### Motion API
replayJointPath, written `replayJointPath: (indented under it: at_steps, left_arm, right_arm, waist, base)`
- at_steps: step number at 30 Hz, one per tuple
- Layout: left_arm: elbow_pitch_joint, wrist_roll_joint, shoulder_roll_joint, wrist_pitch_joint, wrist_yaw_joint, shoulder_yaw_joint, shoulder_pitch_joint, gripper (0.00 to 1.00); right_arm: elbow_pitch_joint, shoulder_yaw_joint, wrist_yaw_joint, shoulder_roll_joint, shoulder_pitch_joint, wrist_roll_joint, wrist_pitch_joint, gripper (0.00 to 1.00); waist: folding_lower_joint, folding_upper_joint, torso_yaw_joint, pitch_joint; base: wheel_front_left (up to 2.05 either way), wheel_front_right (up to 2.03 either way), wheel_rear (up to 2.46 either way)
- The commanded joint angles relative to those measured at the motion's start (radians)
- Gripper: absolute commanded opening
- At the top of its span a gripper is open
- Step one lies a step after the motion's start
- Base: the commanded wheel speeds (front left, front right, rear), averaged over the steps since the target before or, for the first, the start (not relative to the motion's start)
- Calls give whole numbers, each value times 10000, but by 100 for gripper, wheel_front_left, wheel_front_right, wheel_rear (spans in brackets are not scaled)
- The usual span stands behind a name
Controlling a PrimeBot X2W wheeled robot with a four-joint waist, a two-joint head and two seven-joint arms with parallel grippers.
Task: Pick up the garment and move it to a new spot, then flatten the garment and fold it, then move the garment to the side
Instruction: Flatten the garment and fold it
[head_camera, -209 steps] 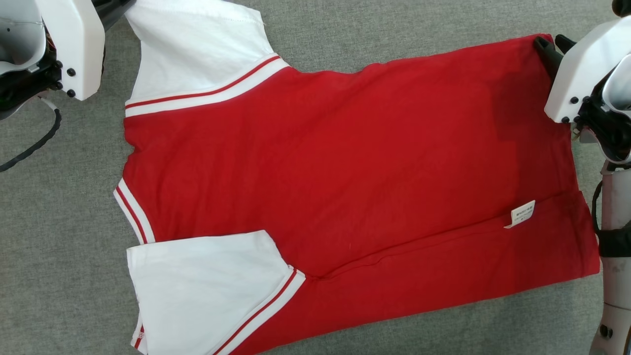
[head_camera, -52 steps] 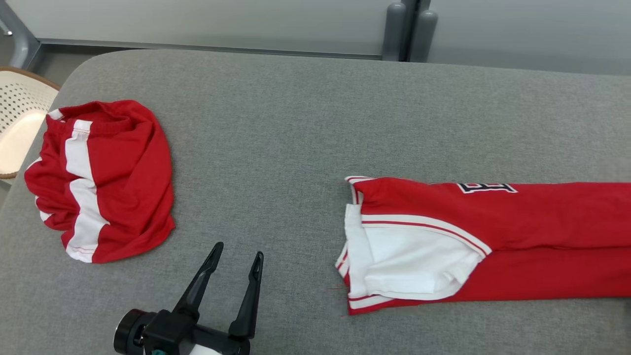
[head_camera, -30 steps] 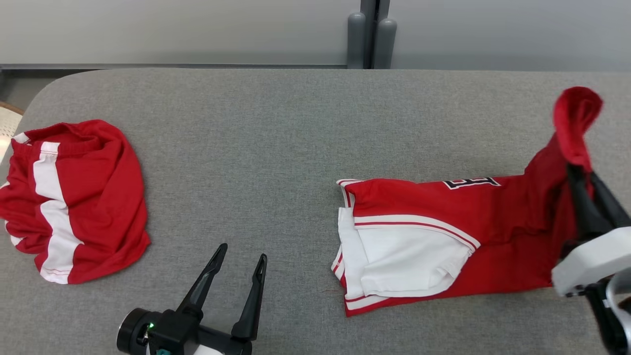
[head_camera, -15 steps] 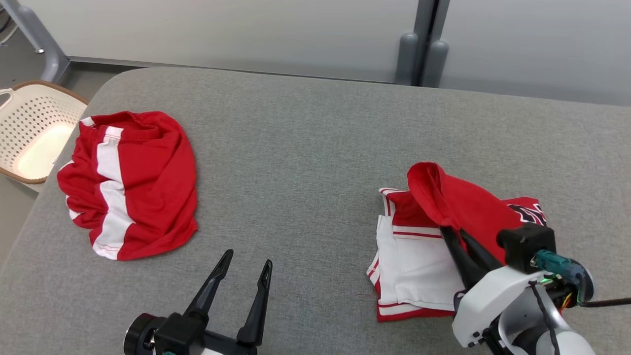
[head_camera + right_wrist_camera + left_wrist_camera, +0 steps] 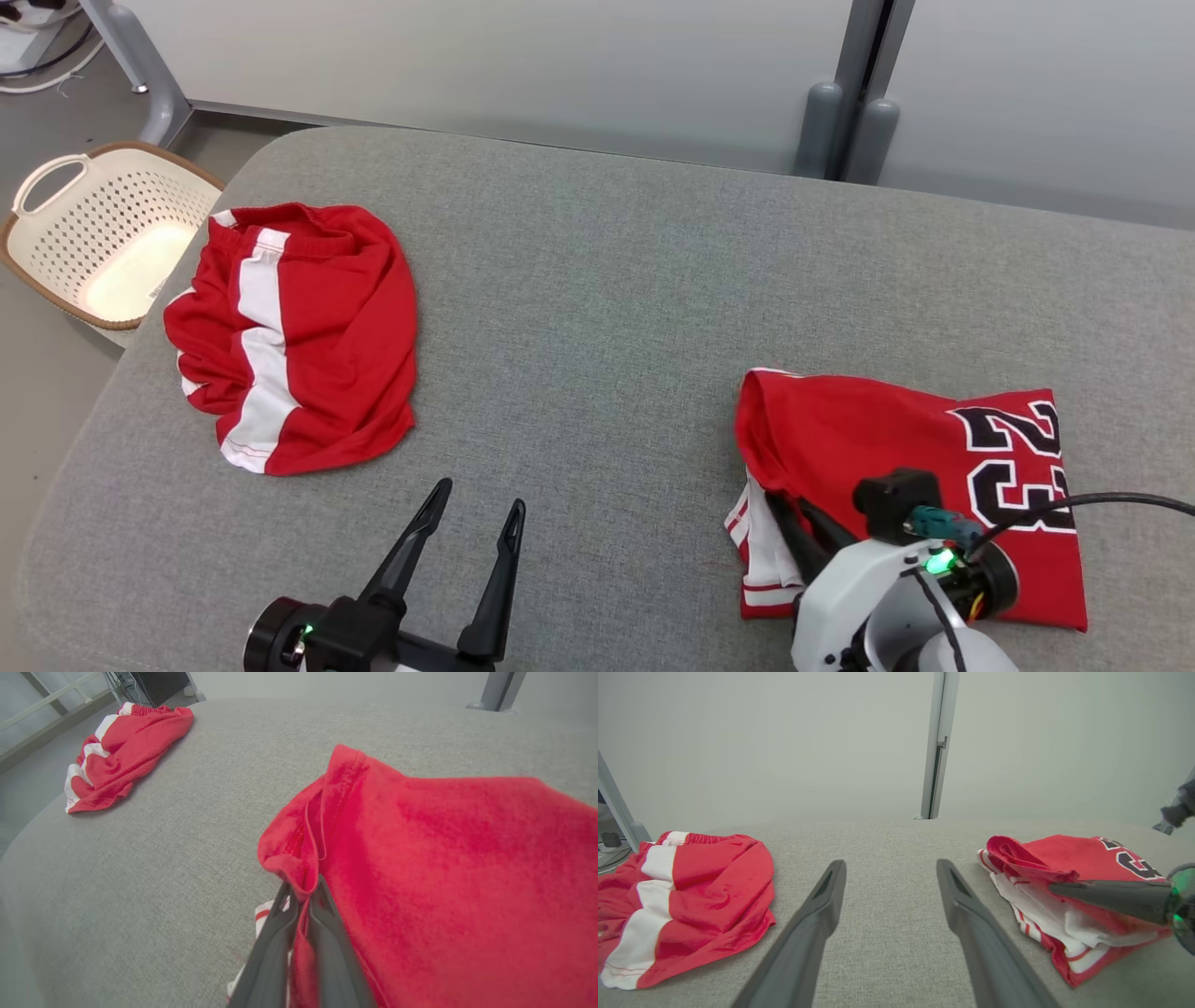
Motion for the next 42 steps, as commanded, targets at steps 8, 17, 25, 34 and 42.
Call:
replayJointPath:
  at_steps: [8,17,25,34,42]
  left_arm:
    - [28,-105,24,3,183,169,177,100]
    - [-57,-261,31,3,445,378,353,100]
    - [-610,-48,24,4,1063,1055,777,100]
    - [-1236,161,29,4,1242,1510,1471,100]
    - [-1538,366,27,3,958,1920,2206,100]
  right_arm:
    - [-1412,-131,-5,-22,-205,-189,-466,100]
    - [-3170,-1896,-1,-688,261,-1027,-1993,100]
    - [-1938,-1946,-3,-883,910,-1111,-4714,100]
    - [-1780,-2115,-3,-438,1586,-1439,-4942,100]
    - [-1520,-2509,-3,-152,2377,-1547,-4949,100]
  waist:
    - [0,0,-262,-228]
    - [0,0,-1055,-701]
    - [0,0,-1773,-1431]
    - [0,0,-2140,-1974]
    - [0,0,-2215,-2305]
  base:
    - [0,0,0]
    - [0,0,0]
    - [0,0,0]
    - [0,0,0]
    - [0,0,0]
